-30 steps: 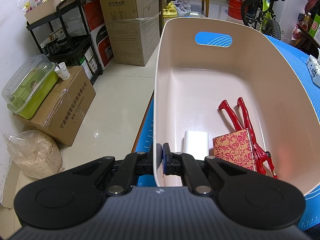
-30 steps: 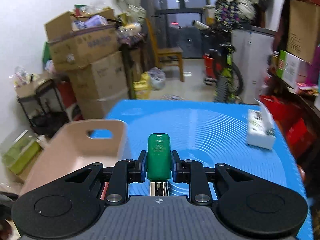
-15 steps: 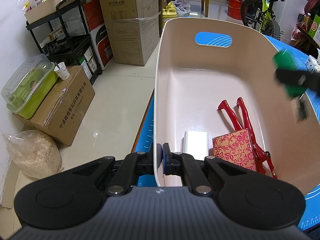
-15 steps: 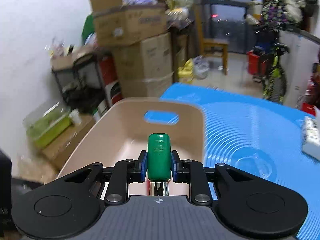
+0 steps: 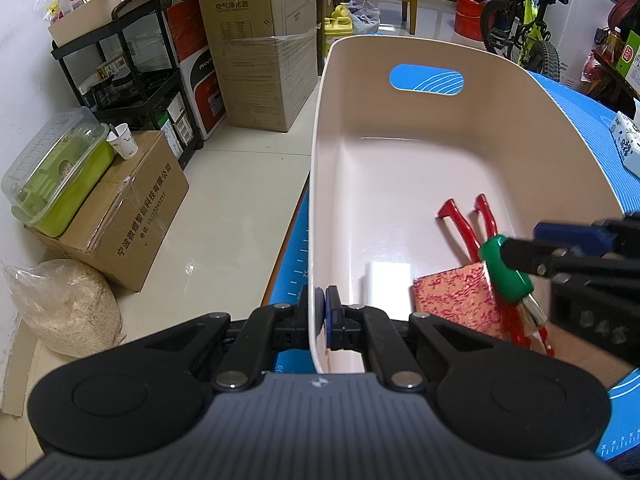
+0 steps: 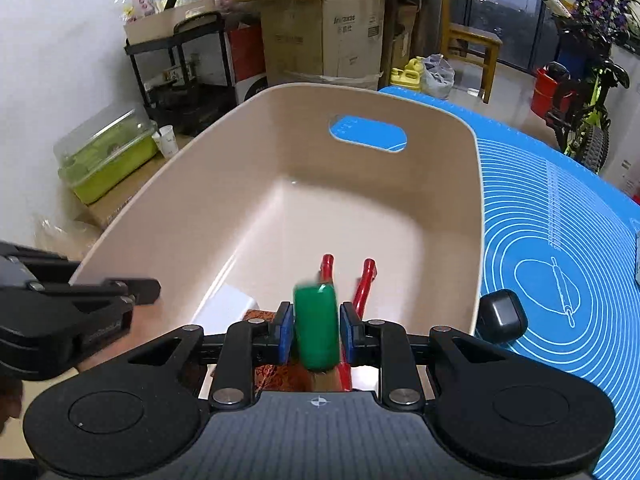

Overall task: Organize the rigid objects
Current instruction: 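Carry the green bottle into the basket and release it, then grasp the white pill bottle with the right tool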

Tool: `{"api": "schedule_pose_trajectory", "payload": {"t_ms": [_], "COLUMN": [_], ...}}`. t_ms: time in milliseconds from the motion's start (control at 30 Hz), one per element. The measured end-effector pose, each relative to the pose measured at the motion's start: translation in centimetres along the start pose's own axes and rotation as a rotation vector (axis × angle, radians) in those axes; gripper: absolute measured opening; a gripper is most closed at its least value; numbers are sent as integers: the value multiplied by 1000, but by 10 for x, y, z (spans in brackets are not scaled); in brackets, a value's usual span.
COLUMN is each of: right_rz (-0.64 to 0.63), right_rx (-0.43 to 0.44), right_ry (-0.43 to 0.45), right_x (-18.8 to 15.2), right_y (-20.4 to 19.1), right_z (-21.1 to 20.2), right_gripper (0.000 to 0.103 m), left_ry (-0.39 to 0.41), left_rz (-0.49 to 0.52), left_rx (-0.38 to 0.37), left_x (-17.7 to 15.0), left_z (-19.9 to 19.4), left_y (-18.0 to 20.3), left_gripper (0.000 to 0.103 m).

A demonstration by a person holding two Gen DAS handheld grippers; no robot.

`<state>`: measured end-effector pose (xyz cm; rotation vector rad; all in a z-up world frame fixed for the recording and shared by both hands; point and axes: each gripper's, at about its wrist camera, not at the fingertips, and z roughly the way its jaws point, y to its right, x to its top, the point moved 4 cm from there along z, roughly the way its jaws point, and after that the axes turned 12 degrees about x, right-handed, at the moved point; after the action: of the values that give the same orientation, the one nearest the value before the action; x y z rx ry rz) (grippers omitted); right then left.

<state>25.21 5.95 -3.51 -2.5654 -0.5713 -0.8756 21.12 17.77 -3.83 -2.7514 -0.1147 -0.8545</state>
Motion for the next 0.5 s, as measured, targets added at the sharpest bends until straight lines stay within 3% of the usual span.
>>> {"api": "schedule_pose_trajectory", "payload": {"t_ms": [100, 167, 233, 333, 500], "right_rz": [16, 15, 17, 40, 85], "right_rx": [17, 22, 21, 10, -35], "right_ry": [48, 80, 111, 157, 176], "right_x": [6, 9, 11, 11, 2], "right_y": [2, 4, 7, 19, 50], "right_z": [-17, -30, -44, -66, -91], "right_gripper": [53, 54, 67, 74, 83], "left_ry": [0, 0, 0, 0, 0], "left_rz": [0, -1, 0, 1, 1], "left_rx": [-2, -2, -2, -1, -2], "left_x": [0, 0, 0, 0, -1], "left_z": [0, 0, 0, 0, 0], "left_y": [-2, -1, -2, -2, 0], "left_gripper": [7, 7, 7, 7, 7]}}
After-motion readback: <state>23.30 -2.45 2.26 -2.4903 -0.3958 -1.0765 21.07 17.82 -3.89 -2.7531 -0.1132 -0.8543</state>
